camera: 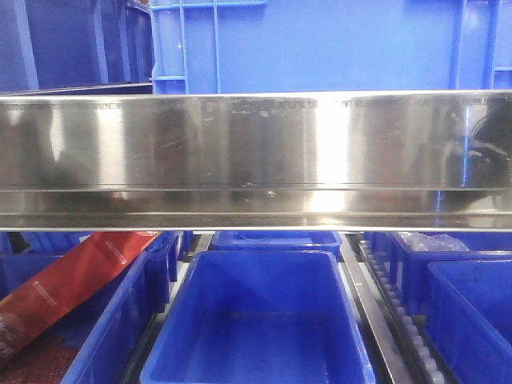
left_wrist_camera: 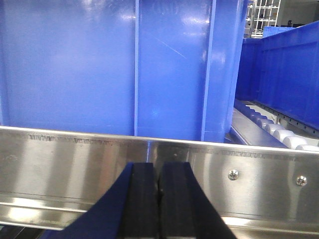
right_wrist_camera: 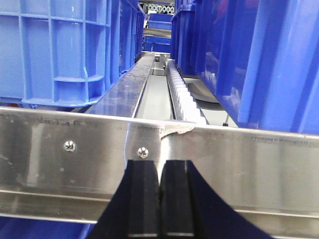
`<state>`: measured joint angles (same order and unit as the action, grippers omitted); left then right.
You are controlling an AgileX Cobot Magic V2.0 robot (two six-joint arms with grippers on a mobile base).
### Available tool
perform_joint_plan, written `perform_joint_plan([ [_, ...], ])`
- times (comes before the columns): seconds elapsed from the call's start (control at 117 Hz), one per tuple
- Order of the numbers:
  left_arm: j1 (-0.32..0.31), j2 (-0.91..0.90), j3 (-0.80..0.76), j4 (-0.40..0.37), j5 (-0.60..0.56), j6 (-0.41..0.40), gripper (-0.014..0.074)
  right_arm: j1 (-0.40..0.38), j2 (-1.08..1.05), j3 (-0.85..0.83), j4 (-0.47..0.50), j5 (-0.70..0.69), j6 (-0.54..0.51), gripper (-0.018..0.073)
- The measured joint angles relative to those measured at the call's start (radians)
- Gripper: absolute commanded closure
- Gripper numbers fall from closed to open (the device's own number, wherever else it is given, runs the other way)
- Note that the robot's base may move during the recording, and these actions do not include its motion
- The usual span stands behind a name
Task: Place cylindrical capacitor in blue bin on shelf
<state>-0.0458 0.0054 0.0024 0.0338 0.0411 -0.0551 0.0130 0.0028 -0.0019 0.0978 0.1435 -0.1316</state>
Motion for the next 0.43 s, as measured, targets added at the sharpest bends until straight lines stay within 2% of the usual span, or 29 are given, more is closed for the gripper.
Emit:
perform_joint_plan([
  [0.435,0.000,0.000,0.000,0.000,0.000,0.000,0.0707,0.000,0.000,0.000,0.000,0.000,0.000,0.0721],
])
